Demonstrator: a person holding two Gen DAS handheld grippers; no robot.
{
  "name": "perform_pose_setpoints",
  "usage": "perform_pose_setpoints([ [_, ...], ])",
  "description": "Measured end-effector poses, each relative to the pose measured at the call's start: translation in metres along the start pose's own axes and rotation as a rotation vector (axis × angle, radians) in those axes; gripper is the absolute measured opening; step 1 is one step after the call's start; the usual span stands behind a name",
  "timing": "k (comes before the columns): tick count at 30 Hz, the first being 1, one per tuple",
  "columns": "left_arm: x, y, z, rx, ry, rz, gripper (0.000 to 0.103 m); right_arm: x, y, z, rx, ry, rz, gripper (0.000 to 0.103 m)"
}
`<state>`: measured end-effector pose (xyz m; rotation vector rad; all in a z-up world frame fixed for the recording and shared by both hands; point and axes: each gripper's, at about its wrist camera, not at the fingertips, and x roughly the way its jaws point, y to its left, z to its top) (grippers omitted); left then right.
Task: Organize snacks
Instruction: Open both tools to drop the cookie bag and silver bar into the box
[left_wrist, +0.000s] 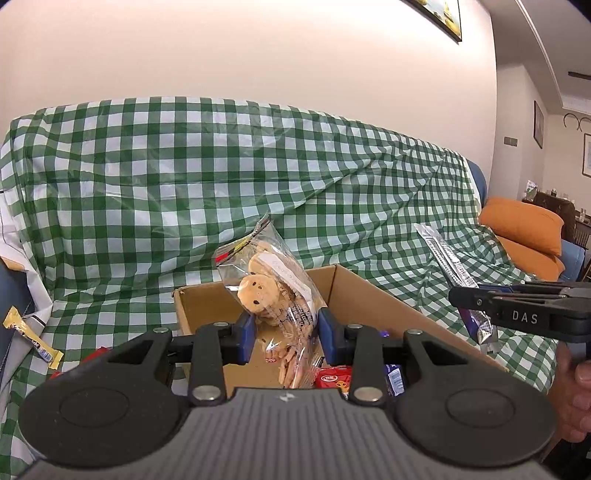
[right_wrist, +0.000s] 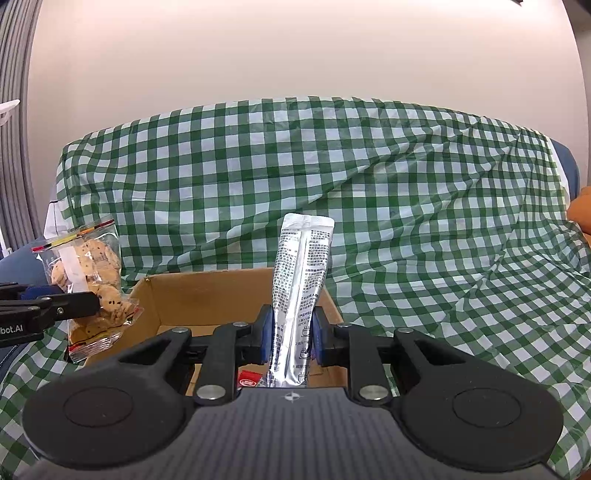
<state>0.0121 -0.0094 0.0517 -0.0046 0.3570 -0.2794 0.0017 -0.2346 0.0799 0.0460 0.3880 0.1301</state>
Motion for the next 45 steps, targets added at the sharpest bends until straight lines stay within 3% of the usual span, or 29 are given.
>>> perform_pose_setpoints([
  [40,0.007,-0.009,0.003,-0.019,-0.015,-0.033,0.040,0.000,0.009,-0.004,-0.083,0.009,0.038,0.024],
  [42,0.010,-0.009,0.002,-0.029,0.002,-0.040,0.045,0.000,0.010,-0.004,-0.082,0.013,0.038,0.026],
  [43,0.012,-0.009,0.002,-0.036,0.019,-0.050,0.055,0.001,0.010,-0.005,-0.082,0.018,0.035,0.028],
  [45,0.012,-0.011,0.001,-0.027,0.015,-0.040,0.056,0.002,0.010,-0.006,-0.086,0.024,0.022,0.039],
])
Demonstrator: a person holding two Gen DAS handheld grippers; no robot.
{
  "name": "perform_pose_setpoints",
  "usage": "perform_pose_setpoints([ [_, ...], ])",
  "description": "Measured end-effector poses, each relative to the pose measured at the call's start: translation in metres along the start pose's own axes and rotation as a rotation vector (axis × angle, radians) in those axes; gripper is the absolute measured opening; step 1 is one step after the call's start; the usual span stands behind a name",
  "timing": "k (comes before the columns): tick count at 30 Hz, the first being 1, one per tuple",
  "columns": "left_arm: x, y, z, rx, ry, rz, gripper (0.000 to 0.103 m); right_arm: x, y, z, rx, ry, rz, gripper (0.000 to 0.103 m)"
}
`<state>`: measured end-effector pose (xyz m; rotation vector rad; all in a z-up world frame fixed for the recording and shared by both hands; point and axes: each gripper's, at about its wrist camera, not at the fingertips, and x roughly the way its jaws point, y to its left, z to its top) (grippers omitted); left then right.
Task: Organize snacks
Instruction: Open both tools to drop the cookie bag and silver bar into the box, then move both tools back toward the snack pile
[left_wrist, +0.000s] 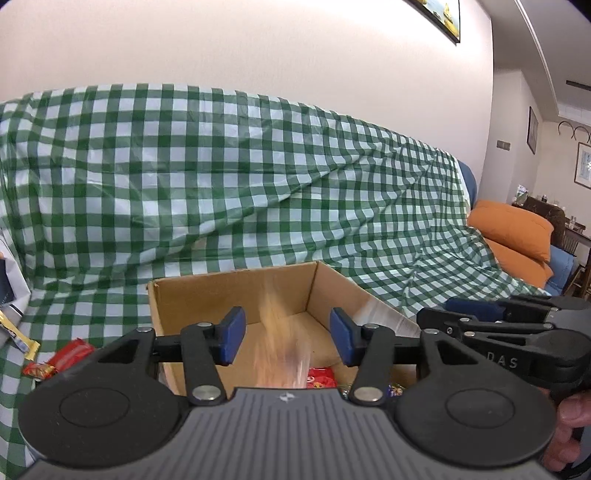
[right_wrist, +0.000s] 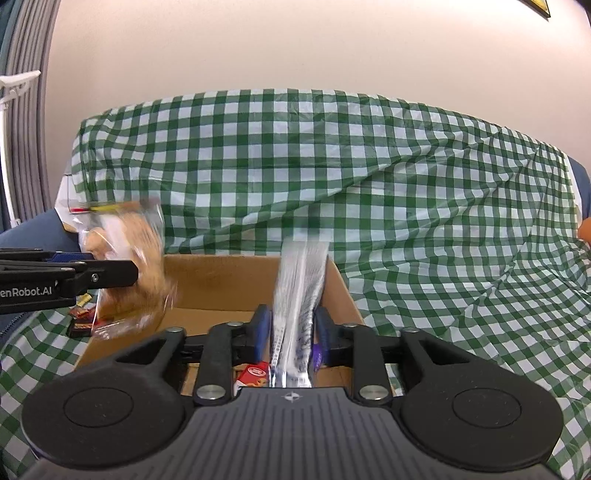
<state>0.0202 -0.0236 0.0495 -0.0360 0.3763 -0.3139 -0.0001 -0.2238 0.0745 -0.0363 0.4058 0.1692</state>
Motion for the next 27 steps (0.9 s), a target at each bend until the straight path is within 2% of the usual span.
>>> perform_pose_setpoints([
  [2,-0.001,-0.001,0.000,0.009,-0.007,-0.002,0.056,-0.001,0.000,0.000,-0.003,-0.009,-0.010,0.048],
  [4,-0.002,0.000,0.000,0.005,-0.008,0.004,0.056,-0.001,0.000,0.000,0.001,-0.010,-0.015,0.051],
  [10,-0.005,0.011,0.002,-0.028,-0.005,0.034,0.055,0.002,0.002,0.001,0.008,-0.006,-0.017,0.053],
  [12,-0.006,0.015,0.002,-0.035,0.000,0.049,0.051,0.004,0.004,0.001,0.005,-0.004,-0.013,0.053],
  [14,-0.007,0.020,0.003,-0.039,0.006,0.065,0.041,0.005,0.006,0.001,0.003,-0.006,-0.011,0.053],
  [21,-0.017,0.055,0.004,-0.072,0.038,0.162,0.030,0.013,0.017,0.006,0.010,-0.010,0.009,0.053],
  [22,-0.019,0.064,0.004,-0.093,0.049,0.173,0.029,0.015,0.020,0.007,0.012,-0.011,0.014,0.053],
  [24,-0.019,0.092,0.011,-0.199,0.094,0.170,0.027,0.016,0.024,0.010,0.021,-0.017,0.026,0.053],
  [27,-0.017,0.140,0.036,-0.353,0.092,0.200,0.025,0.019,0.033,0.011,0.037,-0.024,0.054,0.053],
])
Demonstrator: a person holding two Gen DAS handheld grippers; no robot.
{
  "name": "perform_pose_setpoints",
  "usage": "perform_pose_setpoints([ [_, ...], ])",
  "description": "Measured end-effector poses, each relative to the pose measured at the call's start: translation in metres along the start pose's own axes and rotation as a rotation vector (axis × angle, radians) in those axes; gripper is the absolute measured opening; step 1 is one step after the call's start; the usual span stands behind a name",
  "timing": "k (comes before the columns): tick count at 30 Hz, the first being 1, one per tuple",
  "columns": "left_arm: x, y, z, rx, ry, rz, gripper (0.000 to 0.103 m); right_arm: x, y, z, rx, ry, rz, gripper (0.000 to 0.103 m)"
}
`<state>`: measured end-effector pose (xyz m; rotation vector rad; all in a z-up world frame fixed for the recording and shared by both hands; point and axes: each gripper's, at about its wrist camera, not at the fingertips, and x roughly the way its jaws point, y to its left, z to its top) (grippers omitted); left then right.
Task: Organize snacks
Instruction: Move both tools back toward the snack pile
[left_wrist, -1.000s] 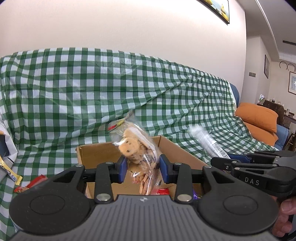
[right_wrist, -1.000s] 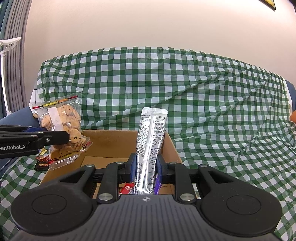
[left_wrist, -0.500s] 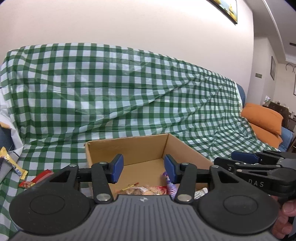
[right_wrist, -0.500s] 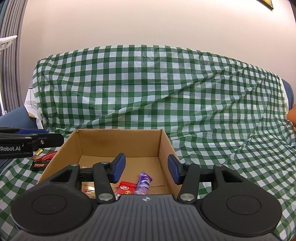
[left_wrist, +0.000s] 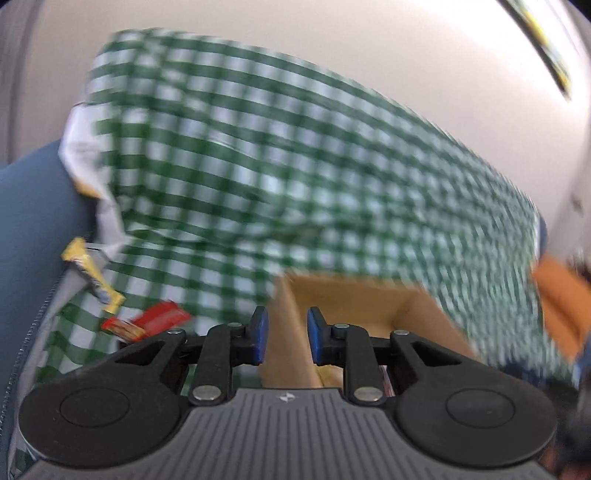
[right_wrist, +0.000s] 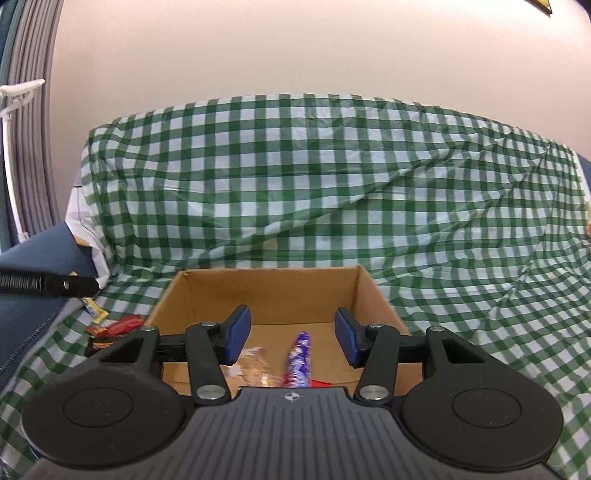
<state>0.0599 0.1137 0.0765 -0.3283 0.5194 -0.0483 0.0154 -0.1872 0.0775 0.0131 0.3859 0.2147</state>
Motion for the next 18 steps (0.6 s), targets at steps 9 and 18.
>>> perform_pose_setpoints([
  [9,0.055,0.122,0.075,-0.306,-0.053,0.237,0.025,0.010,0.033,0.000,0.010,0.004,0.116,0.032],
  [18,0.127,0.206,0.029,-0.488,0.094,0.354,0.031,0.033,0.053,0.002,-0.007,0.026,0.177,0.032],
])
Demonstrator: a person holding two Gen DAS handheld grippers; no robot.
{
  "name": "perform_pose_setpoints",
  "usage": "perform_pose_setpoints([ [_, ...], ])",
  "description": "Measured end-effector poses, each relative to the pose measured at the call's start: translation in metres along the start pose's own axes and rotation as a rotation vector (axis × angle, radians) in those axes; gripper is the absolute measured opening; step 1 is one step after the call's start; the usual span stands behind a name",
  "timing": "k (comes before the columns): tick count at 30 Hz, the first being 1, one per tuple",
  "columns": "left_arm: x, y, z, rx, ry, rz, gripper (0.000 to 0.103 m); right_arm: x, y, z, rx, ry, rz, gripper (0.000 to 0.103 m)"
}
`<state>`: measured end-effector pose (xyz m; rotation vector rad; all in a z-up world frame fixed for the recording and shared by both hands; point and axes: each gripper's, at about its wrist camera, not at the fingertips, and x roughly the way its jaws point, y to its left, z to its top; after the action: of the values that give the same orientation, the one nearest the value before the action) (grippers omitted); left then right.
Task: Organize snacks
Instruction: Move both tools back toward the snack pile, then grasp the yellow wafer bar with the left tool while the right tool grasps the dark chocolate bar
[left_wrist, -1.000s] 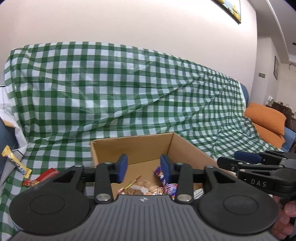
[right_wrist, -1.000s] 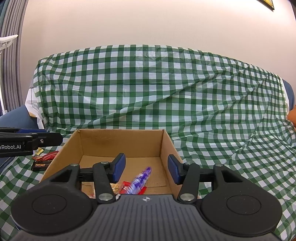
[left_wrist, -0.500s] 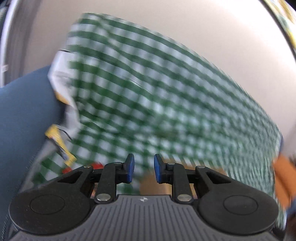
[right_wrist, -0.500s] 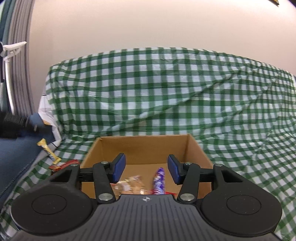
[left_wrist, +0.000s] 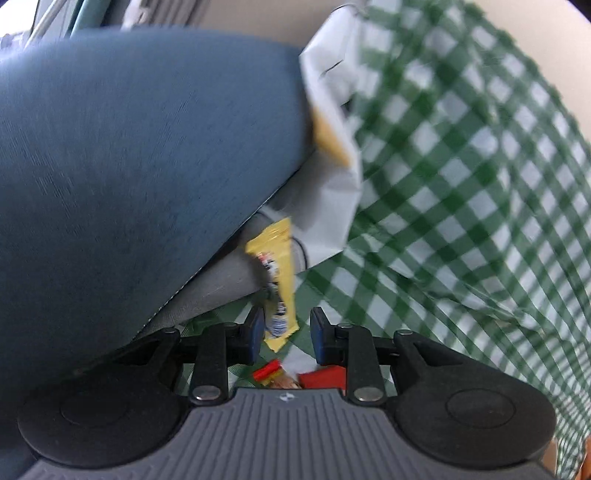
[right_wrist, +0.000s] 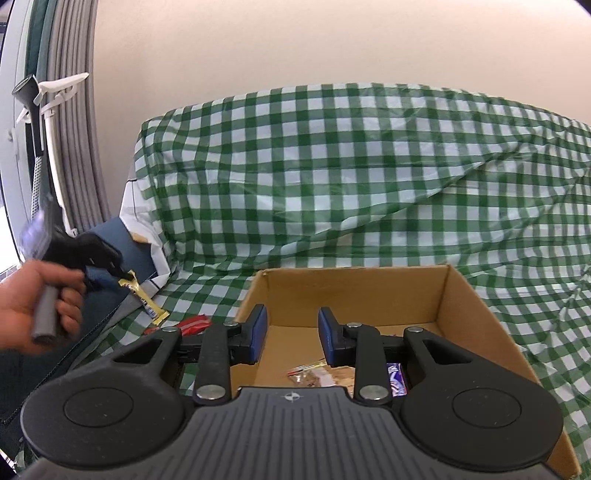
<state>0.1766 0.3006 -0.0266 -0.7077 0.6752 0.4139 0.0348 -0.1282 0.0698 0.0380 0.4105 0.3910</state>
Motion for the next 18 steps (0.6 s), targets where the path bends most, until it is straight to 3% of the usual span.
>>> perform_pose_setpoints([
  [2,0.010,0.003,0.002,-0.009,-0.004,0.003,0.040,0.003,0.003,0.001,-0.004,0.002,0.031,0.033],
  [9,0.030,-0.005,0.002,0.084,-0.053,0.036,0.039,0.053,0.038,0.025,0.051,0.133,0.208,0.042],
  [10,0.033,-0.008,0.001,0.100,-0.054,0.038,0.033,0.064,0.046,0.030,0.067,0.151,0.232,0.048],
  [11,0.034,-0.008,0.003,0.110,-0.052,0.031,0.015,0.080,0.055,0.034,0.083,0.180,0.250,0.052],
  [15,0.031,-0.013,0.010,0.171,-0.085,0.038,0.009,0.153,0.090,0.025,0.133,0.323,0.215,0.057],
  [18,0.023,-0.014,0.018,0.163,-0.073,0.018,0.009,0.206,0.103,0.008,0.229,0.436,0.123,0.058],
])
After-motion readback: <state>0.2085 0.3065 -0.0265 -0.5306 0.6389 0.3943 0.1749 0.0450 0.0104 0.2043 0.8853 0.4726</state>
